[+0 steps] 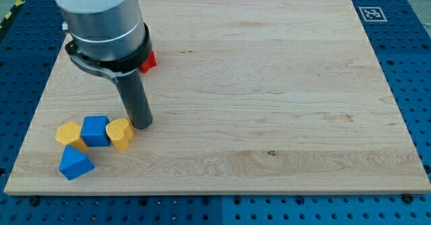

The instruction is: Move the yellow heart to the right top of the blue triangle

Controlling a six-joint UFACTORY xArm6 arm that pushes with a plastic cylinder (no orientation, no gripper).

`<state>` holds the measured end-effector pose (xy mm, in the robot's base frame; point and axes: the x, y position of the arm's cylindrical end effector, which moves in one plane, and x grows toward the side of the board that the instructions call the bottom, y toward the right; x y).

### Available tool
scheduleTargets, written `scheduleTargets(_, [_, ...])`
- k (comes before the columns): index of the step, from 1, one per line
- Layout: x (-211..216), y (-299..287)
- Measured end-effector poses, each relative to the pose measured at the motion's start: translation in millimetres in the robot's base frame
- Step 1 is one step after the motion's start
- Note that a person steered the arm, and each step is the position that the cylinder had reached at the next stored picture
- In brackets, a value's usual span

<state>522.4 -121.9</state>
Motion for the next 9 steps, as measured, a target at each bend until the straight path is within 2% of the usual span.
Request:
scheduleTargets(4, [5,-28])
scheduleTargets(9, [29,-10])
